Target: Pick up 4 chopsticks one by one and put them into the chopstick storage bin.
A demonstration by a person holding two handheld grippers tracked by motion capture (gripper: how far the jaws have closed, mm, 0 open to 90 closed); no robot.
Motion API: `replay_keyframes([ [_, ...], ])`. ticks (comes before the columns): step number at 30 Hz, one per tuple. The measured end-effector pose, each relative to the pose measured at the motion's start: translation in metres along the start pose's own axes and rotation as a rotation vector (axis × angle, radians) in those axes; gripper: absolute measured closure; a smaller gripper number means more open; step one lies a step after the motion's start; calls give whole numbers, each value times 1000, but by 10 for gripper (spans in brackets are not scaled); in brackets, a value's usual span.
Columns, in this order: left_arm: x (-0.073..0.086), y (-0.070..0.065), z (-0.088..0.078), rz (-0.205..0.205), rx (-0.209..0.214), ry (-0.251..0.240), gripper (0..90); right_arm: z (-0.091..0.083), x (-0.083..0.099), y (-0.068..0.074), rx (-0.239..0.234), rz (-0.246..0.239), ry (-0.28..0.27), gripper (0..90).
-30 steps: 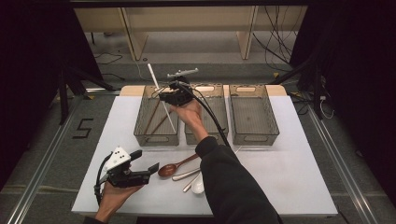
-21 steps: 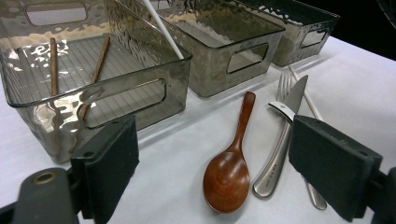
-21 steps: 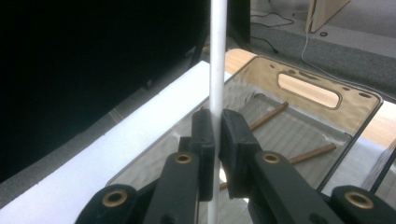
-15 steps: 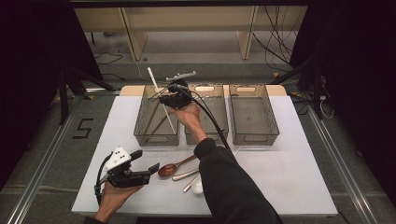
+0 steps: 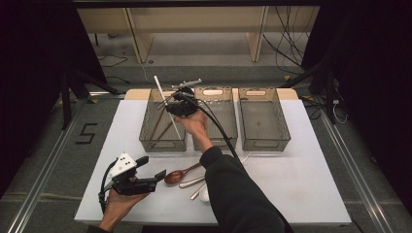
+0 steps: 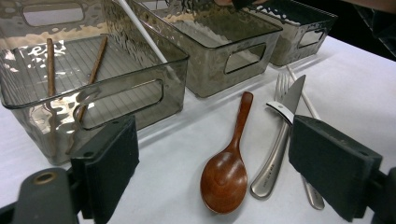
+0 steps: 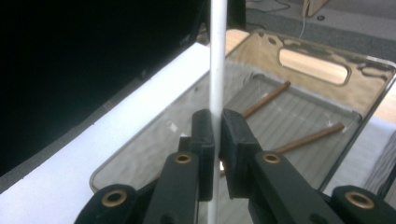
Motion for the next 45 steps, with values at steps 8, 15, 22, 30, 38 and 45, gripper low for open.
replay_keyframes([
  [8,0,0,0,6,-1,3,156,2,9,-5,1,19,27,843],
  [15,0,0,0,4,-1,1,156,7,12,-4,13,24,48,838],
  [22,0,0,0,1,-1,2,156,5,13,-6,9,35,56,777],
  [30,0,0,0,-3,-2,-2,156,-18,8,-11,-59,-18,39,602],
  [38,0,0,0,-6,-3,2,156,-65,7,-20,-127,-145,48,496],
  [45,0,1,1,-9,-5,3,156,-104,25,-23,-176,-262,84,448],
])
Point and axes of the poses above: each handheld gripper's, and its own axes: z roughly forward along the jaws, x roughly out of its underside, y roughly to its left, the point moved 1 cm from there along z, roughly forward along the jaws, and after that the axes turned 4 degrees about x, right-handed, at the moved point
